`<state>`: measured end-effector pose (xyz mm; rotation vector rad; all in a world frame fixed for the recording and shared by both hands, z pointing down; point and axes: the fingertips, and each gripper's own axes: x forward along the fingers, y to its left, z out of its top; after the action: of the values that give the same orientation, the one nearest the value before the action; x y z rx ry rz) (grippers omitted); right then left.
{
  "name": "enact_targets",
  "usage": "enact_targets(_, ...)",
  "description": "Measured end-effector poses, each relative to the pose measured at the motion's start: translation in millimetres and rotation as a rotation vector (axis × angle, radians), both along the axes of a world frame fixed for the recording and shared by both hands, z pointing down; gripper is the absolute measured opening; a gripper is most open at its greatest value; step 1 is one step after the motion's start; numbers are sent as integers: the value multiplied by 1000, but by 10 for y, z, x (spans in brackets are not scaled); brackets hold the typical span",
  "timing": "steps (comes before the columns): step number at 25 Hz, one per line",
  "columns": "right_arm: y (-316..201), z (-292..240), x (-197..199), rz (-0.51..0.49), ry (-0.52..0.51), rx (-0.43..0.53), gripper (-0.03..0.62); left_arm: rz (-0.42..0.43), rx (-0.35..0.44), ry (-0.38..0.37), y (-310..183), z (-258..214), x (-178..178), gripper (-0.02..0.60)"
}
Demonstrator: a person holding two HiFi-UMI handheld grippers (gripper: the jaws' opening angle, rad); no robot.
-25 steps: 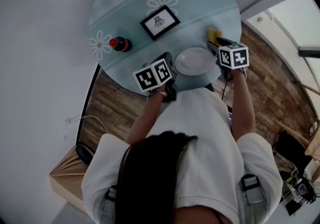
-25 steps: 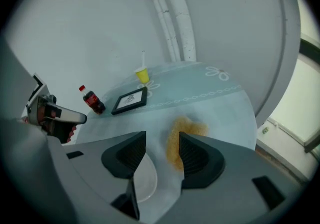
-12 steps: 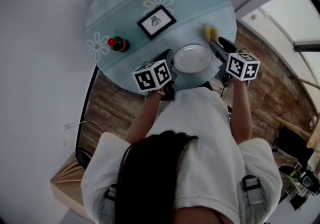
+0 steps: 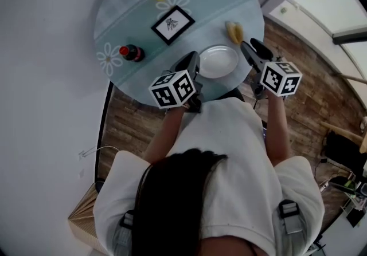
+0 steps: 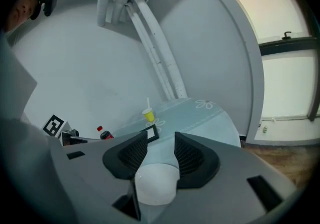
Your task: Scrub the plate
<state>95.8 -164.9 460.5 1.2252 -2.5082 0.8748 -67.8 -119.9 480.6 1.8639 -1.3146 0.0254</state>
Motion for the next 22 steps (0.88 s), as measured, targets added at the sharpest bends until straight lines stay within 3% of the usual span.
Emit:
enact_targets(8, 176, -37, 70, 100, 50, 51, 63, 56, 40, -14, 84, -63, 85, 11)
enact_targets(15, 288, -3, 124, 194, 91, 84, 41, 110, 48, -41, 187, -49, 135, 9)
enact_targets(22, 415, 67, 39, 201, 100, 84, 35, 108, 47, -62, 263, -29, 112, 9)
